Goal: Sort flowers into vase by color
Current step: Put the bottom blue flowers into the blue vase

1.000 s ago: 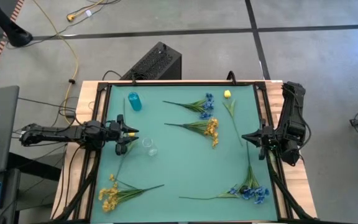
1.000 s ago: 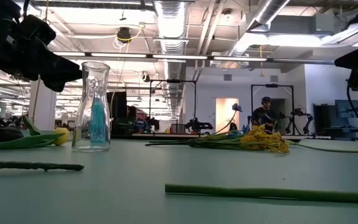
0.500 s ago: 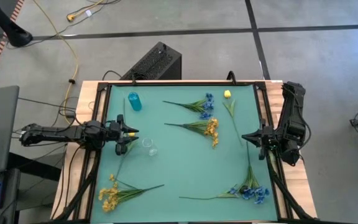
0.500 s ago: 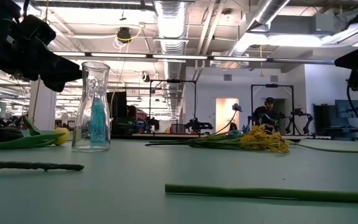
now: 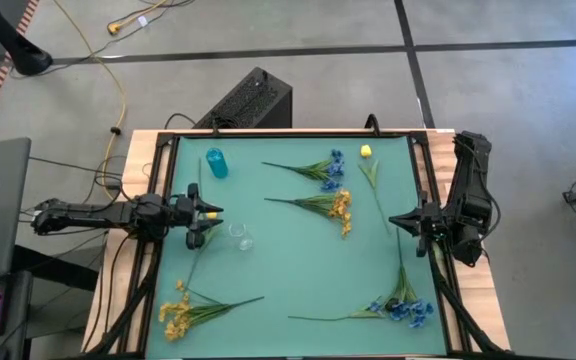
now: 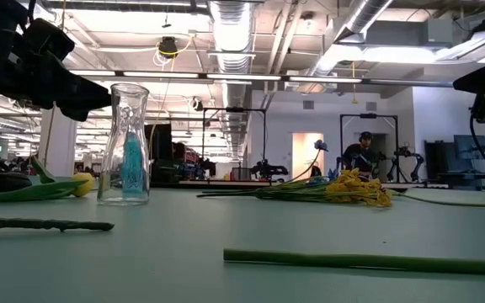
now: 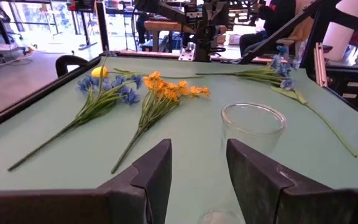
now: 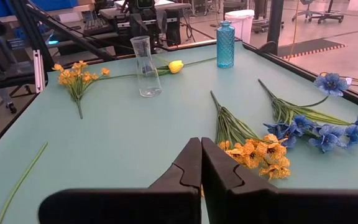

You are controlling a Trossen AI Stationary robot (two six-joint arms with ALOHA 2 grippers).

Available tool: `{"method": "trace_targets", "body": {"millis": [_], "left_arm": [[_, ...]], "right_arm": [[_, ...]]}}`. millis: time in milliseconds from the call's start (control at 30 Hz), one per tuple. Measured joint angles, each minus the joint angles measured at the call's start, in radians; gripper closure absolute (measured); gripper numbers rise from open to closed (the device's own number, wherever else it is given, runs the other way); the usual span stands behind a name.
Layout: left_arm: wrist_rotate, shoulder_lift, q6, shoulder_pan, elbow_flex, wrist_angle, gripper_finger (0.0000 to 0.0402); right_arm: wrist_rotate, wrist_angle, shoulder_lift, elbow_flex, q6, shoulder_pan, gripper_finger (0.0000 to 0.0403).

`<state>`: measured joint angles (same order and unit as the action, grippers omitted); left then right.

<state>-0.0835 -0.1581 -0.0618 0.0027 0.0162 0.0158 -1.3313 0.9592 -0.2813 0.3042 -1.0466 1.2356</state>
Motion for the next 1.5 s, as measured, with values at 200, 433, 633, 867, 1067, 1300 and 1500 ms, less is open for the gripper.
{"method": "trace_targets", "body": {"millis": [200, 433, 633, 867, 1067, 1300, 1500], "left_arm": [[0.080, 0.000, -0.259, -0.002, 0.000, -0.008, 0.0260], [0.136, 0.000, -0.315, -0.026, -0.005, 0.062, 0.0260], [0.118, -0.022, -0.299, -0.077, -0.006, 0.119, 0.0260], [0.095, -0.143, -0.110, -0.130, -0.007, 0.321, 0.0260], [0.007, -0.315, -0.032, -0.151, -0.006, 0.504, 0.0260], [-0.114, -0.503, 0.199, -0.151, 0.145, 0.534, 0.0260], [-0.112, -0.603, 0.249, -0.151, 0.278, 0.506, 0.0260]], "right_arm": [[0.000, 0.000, 0.000, 0.000, 0.000, 0.000, 0.0375], [0.000, 0.000, 0.000, 0.000, 0.000, 0.000, 0.0375], [-0.001, -0.020, 0.000, 0.000, -0.028, -0.001, 0.0375], [-0.196, -0.047, 0.000, 0.000, -0.046, -0.019, 0.0375], [-0.237, -0.080, 0.000, 0.000, -0.080, -0.079, 0.0375], [-0.208, -0.436, -0.016, 0.002, 0.288, -0.231, 0.0375], [0.086, -0.859, -0.039, 0.003, 0.730, -0.410, 0.0375]]}}
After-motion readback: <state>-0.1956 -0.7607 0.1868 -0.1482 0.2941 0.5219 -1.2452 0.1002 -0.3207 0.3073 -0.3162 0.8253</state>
